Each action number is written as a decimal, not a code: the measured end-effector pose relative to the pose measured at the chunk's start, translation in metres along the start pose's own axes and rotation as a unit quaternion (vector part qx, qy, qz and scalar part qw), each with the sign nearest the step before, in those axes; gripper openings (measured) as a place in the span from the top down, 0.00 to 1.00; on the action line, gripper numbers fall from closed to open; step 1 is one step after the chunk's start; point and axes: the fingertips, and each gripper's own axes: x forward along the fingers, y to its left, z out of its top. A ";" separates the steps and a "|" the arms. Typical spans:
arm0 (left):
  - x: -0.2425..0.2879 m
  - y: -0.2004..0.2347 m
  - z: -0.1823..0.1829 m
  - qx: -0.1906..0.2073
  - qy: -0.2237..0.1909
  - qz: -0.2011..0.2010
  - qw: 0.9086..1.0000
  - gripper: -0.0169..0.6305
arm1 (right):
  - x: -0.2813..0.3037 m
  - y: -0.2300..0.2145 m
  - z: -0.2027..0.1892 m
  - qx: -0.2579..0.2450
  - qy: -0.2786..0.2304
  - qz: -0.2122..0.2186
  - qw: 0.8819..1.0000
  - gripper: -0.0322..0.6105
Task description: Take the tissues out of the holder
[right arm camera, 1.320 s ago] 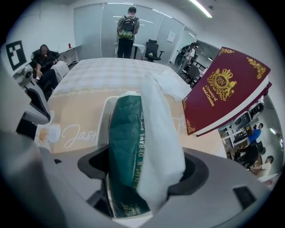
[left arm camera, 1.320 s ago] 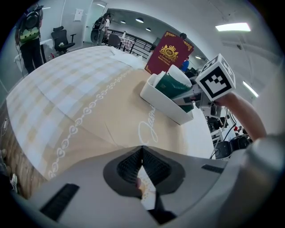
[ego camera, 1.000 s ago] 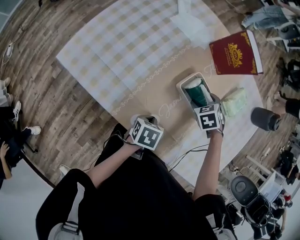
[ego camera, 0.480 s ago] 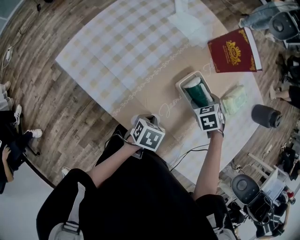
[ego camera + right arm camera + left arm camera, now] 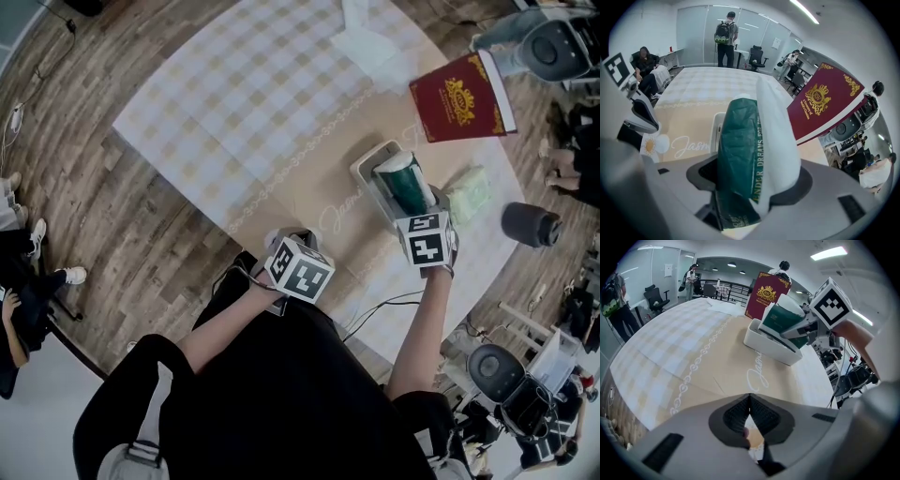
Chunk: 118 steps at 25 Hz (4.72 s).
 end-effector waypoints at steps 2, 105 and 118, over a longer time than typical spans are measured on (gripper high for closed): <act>-0.002 0.001 0.000 0.013 -0.003 0.005 1.000 0.96 | -0.008 -0.001 0.004 0.002 -0.009 -0.006 1.000 0.47; 0.042 -0.409 -0.140 0.347 0.054 -0.112 0.930 0.96 | -0.213 0.146 -0.417 0.439 -0.057 -0.049 0.895 0.48; 0.065 -0.415 -0.066 0.311 0.066 -0.086 0.944 0.96 | -0.203 0.079 -0.419 0.468 -0.055 -0.043 0.881 0.48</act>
